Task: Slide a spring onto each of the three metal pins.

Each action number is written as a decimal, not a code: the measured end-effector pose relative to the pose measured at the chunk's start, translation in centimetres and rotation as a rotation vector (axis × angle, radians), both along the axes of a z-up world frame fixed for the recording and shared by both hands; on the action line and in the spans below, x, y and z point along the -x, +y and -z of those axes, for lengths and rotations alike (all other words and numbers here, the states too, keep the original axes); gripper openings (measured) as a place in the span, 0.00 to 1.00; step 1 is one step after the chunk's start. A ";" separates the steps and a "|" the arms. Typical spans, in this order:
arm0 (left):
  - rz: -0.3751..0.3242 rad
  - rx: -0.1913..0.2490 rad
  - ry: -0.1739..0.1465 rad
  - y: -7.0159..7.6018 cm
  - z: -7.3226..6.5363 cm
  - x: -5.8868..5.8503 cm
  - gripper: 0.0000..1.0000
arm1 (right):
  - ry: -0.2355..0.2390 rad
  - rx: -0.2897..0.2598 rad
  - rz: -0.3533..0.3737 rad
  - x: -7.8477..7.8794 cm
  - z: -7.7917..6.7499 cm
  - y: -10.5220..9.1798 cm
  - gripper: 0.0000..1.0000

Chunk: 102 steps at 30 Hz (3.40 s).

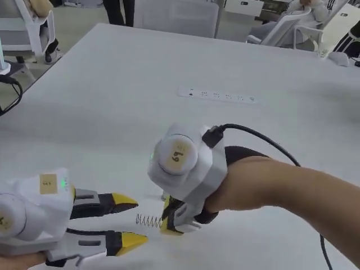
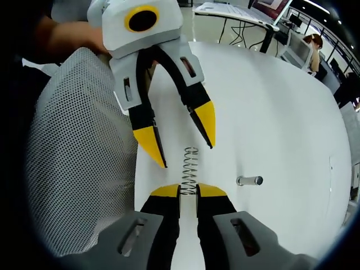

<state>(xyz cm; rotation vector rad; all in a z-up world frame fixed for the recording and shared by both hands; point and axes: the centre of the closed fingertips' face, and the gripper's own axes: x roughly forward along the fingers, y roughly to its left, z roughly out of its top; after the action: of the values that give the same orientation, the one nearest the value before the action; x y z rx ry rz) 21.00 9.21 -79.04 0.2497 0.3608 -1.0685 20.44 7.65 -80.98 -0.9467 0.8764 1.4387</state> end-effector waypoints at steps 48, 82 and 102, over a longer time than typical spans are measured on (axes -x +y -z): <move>0.120 -0.026 0.022 -1.3 -0.6 1.6 0.02 | 0.005 -0.008 -0.115 1.0 -1.3 -0.9 0.09; 0.110 -0.004 0.005 -1.6 -1.3 1.2 0.02 | 0.034 -0.100 -0.070 1.3 -3.5 0.3 0.08; 0.088 0.036 0.000 -1.8 -1.6 0.8 0.01 | 0.027 -0.121 -0.066 1.0 -4.6 1.3 0.10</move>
<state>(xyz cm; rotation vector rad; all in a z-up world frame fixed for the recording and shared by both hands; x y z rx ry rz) 20.19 7.39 -77.44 0.2352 0.3324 -1.1604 19.42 8.92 -76.42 -0.8739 0.7745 1.5462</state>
